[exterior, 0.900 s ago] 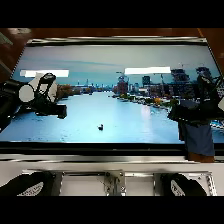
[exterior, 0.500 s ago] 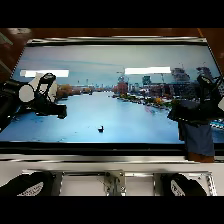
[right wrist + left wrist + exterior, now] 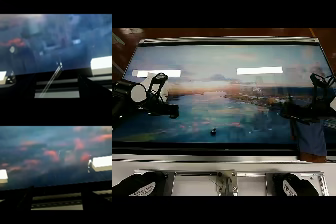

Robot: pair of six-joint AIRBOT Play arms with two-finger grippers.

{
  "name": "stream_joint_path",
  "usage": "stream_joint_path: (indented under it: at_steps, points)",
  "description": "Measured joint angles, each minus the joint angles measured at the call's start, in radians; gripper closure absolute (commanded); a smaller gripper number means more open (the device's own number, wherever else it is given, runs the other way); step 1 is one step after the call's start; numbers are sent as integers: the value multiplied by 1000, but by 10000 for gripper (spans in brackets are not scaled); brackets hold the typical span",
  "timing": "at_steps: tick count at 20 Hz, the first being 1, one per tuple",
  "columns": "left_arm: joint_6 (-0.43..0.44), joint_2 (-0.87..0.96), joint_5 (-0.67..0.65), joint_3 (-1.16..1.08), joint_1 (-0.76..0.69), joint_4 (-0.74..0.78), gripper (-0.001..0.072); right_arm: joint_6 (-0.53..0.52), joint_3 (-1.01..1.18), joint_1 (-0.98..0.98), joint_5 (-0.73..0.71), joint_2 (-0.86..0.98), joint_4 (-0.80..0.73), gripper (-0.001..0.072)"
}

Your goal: Fold the shirts.

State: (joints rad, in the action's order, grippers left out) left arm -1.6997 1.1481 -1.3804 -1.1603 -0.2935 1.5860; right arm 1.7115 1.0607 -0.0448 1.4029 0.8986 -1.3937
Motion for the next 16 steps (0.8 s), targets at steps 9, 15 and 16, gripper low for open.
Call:
stream_joint_path:
  at_steps: [9, 15, 16]
  points:
    - [0, 2, 225, 0, 0, 0, 8, -2, 0, 0, -57, 0, 0, 83]
    - [0, 16, 490, 0, 0, 3, 11, -2, 0, 0, -60, 0, 0, 83]
    - [1, 21, 539, 0, 1, 14, 11, -1, 0, 0, -60, 0, 0, 83]
